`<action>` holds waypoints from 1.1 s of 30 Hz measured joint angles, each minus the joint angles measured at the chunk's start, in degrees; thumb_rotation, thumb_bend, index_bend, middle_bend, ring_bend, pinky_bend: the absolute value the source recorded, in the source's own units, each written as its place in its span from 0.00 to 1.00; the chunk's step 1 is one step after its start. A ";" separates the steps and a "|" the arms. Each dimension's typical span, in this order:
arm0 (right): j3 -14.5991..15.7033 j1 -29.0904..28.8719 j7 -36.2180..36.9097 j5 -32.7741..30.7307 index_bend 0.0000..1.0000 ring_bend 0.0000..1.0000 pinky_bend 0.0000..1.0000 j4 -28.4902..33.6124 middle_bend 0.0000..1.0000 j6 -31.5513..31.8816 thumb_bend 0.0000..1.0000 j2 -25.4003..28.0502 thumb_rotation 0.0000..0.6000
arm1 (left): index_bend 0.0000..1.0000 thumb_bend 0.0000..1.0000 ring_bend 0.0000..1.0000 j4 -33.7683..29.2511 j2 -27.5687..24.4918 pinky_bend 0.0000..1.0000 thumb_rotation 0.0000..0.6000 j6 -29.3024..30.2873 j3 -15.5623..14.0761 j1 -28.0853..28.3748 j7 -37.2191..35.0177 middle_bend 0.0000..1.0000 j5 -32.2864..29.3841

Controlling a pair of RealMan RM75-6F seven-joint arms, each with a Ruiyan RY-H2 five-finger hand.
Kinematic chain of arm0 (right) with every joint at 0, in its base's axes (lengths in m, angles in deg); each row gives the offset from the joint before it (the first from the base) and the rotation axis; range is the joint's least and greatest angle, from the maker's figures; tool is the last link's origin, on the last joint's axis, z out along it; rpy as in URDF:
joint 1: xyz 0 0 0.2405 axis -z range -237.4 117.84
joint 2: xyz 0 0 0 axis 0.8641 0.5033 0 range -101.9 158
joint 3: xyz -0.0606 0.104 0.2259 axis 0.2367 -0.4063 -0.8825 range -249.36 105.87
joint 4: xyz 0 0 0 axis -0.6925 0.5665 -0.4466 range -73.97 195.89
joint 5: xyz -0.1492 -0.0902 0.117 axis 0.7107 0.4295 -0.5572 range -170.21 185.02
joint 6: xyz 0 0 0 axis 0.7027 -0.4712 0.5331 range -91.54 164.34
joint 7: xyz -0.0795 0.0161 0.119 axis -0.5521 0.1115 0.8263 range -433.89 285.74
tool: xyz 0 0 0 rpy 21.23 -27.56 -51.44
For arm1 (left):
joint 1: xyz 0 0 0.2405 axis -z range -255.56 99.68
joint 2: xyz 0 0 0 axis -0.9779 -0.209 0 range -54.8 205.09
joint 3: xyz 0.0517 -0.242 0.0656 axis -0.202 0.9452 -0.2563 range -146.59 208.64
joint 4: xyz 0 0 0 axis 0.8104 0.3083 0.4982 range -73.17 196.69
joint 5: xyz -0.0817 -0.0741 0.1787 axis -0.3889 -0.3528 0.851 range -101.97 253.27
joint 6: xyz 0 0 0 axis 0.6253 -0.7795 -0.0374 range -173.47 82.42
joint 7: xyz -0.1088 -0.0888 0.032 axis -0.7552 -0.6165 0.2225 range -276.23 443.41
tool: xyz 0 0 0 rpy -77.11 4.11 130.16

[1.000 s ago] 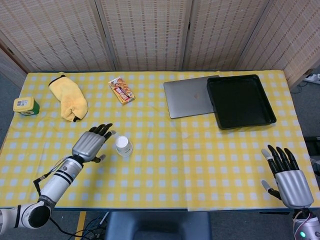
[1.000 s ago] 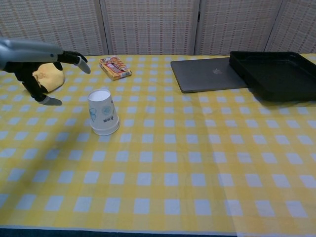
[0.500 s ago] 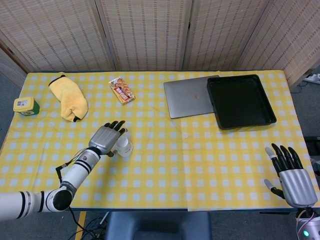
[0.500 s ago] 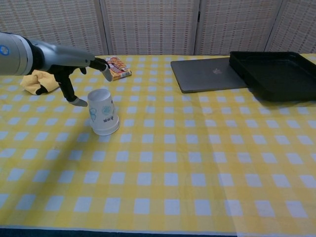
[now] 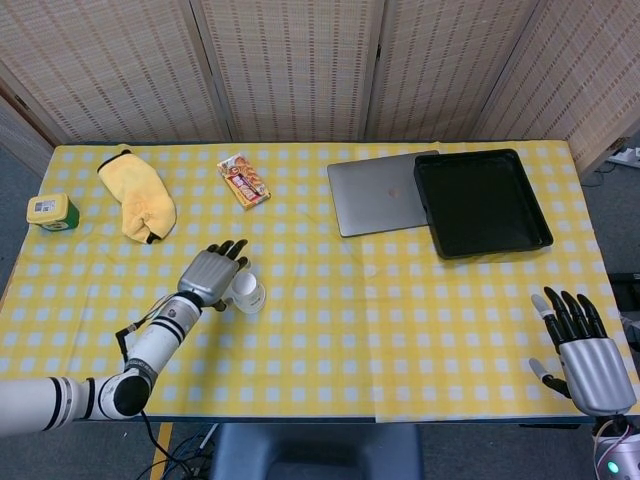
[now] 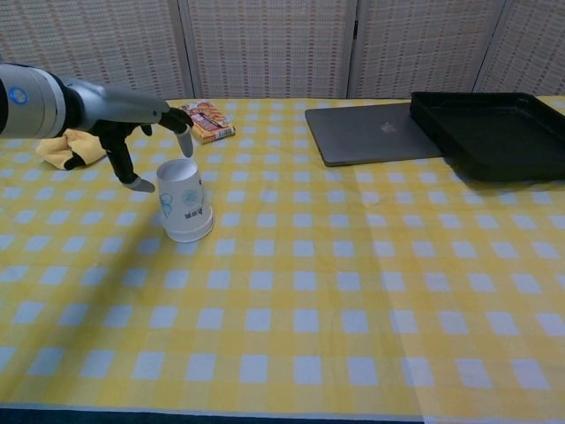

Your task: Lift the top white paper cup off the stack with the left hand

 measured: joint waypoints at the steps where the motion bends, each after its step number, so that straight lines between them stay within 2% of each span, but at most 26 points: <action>1: 0.01 0.02 0.01 0.02 0.03 0.00 0.00 -0.01 0.00 0.04 0.22 0.01 1.00 | 0.27 0.32 0.00 0.08 0.12 0.18 1.00 0.00 -0.12 0.09 -0.14 0.00 0.03; 10: 0.08 0.14 0.34 0.20 0.03 0.00 0.00 -0.09 0.00 0.41 0.22 0.14 1.00 | 0.27 0.32 0.00 0.78 1.08 0.18 1.00 0.18 -0.84 1.17 -1.57 0.00 0.41; 21: 0.24 0.16 0.24 0.48 0.03 0.00 0.00 -0.12 0.00 0.47 0.22 0.11 1.00 | 0.34 0.32 0.00 1.02 1.61 0.18 1.00 1.50 -1.56 1.45 -2.74 0.00 1.32; 33: 0.31 0.23 0.08 0.52 0.03 0.00 0.00 -0.16 0.00 0.55 0.22 0.08 1.00 | 0.37 0.32 0.00 0.60 1.96 0.18 1.00 2.57 -1.71 1.73 -3.43 0.00 2.10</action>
